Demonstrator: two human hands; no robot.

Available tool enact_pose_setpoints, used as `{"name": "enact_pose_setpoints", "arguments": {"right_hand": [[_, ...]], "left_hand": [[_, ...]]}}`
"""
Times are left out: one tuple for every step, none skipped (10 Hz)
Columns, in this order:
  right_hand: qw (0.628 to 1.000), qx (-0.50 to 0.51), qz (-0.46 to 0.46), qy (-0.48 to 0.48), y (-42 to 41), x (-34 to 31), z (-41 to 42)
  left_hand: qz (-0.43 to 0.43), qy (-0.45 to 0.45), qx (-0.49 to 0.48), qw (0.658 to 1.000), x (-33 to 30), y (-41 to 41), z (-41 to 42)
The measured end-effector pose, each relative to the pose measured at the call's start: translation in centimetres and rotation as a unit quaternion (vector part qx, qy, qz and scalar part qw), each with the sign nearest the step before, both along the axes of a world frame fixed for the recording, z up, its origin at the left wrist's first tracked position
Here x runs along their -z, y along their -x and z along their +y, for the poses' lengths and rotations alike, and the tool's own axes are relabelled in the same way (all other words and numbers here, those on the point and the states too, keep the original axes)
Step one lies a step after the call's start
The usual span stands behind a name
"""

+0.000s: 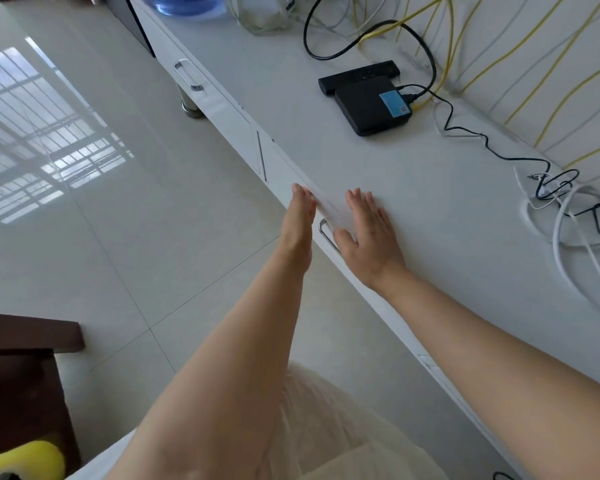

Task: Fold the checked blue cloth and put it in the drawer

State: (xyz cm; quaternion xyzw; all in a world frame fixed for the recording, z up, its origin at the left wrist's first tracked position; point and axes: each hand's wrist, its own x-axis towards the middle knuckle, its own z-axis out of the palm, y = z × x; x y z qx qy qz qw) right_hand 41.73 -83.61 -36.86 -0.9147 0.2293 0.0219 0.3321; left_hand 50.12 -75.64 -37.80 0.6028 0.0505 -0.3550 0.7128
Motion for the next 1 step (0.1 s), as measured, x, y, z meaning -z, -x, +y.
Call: {"name": "enact_pose_setpoints", "arguments": {"right_hand": [[1.0, 0.001, -0.001, 0.022, 0.08, 0.01, -0.15]], "left_hand": [[-0.024, 0.001, 0.044, 0.999, 0.36, -0.29, 1.2]]}}
